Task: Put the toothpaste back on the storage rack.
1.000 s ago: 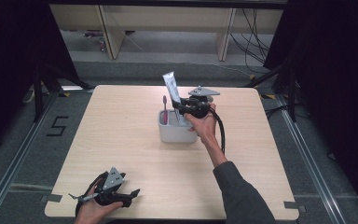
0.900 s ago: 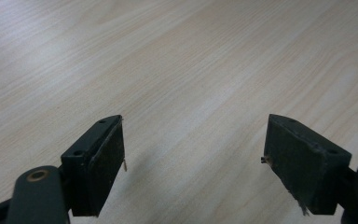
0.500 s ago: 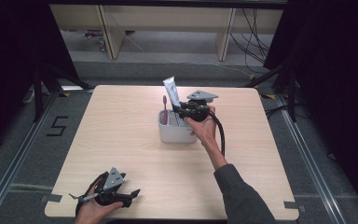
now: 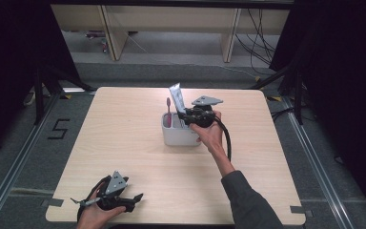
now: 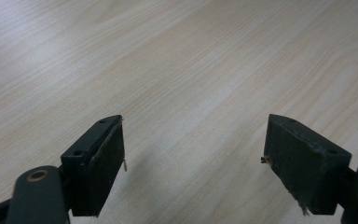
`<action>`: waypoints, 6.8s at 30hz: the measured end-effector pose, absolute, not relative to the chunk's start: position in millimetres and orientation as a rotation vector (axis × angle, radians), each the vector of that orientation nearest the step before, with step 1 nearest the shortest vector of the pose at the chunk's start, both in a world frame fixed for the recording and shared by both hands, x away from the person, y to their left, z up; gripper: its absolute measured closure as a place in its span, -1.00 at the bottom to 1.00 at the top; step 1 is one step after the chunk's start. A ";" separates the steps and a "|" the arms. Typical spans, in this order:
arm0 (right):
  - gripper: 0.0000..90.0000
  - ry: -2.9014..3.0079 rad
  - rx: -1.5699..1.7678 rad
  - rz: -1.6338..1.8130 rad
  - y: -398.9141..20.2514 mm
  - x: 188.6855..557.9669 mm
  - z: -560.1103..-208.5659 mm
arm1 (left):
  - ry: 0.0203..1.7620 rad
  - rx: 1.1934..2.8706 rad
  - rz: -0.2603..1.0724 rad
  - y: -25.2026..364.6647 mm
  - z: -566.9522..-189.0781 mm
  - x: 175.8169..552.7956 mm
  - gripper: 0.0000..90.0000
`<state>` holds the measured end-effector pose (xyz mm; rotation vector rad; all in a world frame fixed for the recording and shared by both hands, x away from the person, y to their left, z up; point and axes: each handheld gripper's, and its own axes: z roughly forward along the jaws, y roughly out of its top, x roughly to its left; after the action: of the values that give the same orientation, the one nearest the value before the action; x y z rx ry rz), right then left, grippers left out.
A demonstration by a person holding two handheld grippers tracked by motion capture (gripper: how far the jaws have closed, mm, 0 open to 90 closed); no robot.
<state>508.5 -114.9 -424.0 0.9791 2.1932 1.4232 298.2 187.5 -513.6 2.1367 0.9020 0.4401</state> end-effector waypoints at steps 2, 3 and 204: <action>0.52 2.203 0.969 1.432 -115.8 508.7 -425.2 | 0.902 2.136 0.445 187.7 -513.4 298.0 -0.56; 0.52 2.203 0.969 1.432 -115.8 508.7 -425.2 | 0.902 2.136 0.445 187.7 -513.4 298.0 -0.56; -0.63 2.482 1.078 1.109 -236.9 314.2 -504.1 | 0.896 2.129 0.422 180.1 -514.0 301.3 -0.56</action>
<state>314.2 -236.9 -504.1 1.0781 2.4818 1.1094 301.3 180.1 -514.0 2.1295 0.8960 0.4219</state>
